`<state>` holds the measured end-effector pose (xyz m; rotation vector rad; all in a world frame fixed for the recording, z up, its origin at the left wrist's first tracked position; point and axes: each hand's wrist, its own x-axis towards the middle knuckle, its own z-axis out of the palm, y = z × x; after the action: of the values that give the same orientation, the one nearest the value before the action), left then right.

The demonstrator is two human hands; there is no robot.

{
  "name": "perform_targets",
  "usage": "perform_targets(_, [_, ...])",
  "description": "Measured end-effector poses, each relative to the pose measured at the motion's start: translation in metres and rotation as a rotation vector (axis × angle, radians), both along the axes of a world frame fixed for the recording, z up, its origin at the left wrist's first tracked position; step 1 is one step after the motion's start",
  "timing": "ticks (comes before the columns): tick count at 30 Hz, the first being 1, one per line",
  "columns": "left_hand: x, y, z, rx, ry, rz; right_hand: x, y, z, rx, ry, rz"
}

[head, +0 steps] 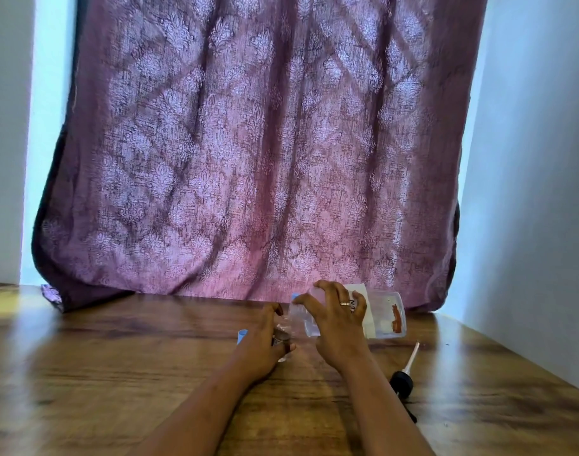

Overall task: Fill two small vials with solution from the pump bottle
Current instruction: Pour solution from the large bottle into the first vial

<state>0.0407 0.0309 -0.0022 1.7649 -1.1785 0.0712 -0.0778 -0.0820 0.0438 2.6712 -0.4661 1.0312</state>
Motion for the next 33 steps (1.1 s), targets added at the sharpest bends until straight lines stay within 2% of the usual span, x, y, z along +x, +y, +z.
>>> perform_targets(33, [-0.0035,0.0020,0.0017,-0.021,0.002,-0.014,0.0017,-0.0026,-0.0018,-0.009,-0.011,0.003])
